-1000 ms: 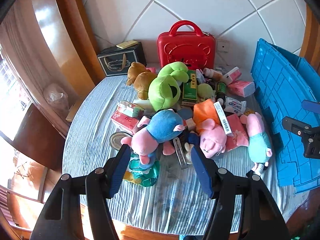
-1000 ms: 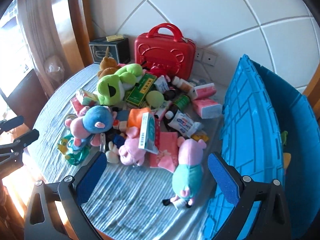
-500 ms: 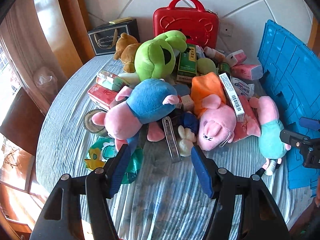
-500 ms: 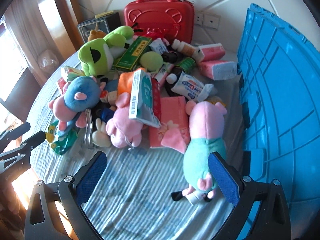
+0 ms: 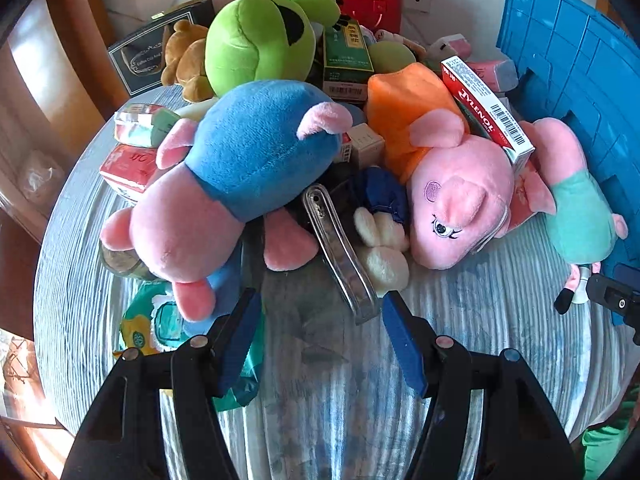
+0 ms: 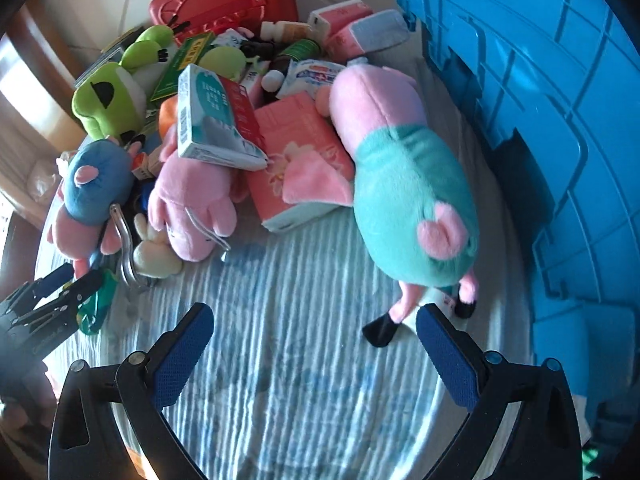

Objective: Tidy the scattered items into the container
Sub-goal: 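Grasp the metal scissors with the left tool while the right tool grasps the white bunny plush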

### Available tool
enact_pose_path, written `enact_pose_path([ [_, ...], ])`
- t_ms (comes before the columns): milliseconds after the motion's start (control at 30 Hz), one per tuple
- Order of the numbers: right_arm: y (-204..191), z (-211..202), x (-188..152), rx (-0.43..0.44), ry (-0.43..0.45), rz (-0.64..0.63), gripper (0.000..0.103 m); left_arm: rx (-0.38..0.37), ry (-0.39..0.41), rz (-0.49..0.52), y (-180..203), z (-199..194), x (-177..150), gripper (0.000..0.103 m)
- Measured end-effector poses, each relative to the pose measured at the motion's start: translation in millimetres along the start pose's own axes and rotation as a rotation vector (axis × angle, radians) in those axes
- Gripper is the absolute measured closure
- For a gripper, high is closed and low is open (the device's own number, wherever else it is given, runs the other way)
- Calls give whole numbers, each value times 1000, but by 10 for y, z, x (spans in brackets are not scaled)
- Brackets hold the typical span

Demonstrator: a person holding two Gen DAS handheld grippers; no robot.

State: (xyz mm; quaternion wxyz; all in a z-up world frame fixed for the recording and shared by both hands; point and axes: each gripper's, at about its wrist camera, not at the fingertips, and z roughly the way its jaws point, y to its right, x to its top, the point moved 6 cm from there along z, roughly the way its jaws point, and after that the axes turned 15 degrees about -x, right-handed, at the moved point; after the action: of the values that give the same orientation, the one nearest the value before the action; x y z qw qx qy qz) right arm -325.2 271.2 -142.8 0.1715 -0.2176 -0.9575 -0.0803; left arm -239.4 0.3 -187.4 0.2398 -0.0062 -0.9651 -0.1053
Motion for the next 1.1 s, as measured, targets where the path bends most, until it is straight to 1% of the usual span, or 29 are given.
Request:
enact_pose_path([
  [100,-42,50,-58,-10,-12,10,1,-19,-23,-7,-26,176,12,41],
  [167,-116,65,-64,3,-13,-6,10,-37,-32,-23,-35,291,26,41],
  [233,-220,95,-42,22,-15,-30,26,-42,-42,-31,-43,400,38,42],
  [300,-354,135,-11,53,-24,-47,33,-77,-34,-45,-58,435,40,56],
  [333,-450,151,4,79,-30,-57,36,-90,-27,-53,-77,414,32,60],
  [400,-663,179,21,135,-44,-82,38,-70,-20,-53,-148,355,-13,77],
  [433,-772,185,35,161,-49,-93,38,-46,-23,-49,-204,337,-48,81],
  [467,-881,189,51,185,-53,-105,38,-29,-26,-47,-267,323,-83,82],
  [567,-1205,209,109,239,-59,-142,38,-37,-25,-53,-396,264,-146,82],
  [600,-1307,229,128,250,-63,-155,40,-47,-29,-55,-412,252,-155,82],
  [667,-1495,293,167,258,-70,-174,43,-58,-27,-53,-426,238,-166,82],
  [767,-1693,451,234,249,-96,-168,45,-77,-18,-58,-452,223,-172,81],
  [867,-1822,566,301,249,-99,-148,45,-73,-22,-53,-470,226,-163,80],
  [967,-1924,654,300,240,-114,-170,46,-64,-28,-47,-476,247,-143,79],
  [1000,-1939,665,273,226,-118,-188,54,-73,-28,-45,-465,245,-144,80],
  [1067,-1893,636,225,193,-105,-213,56,-94,-42,-36,-412,248,-186,84],
  [1100,-1837,615,197,182,-105,-221,57,-104,-48,-34,-379,244,-221,84],
])
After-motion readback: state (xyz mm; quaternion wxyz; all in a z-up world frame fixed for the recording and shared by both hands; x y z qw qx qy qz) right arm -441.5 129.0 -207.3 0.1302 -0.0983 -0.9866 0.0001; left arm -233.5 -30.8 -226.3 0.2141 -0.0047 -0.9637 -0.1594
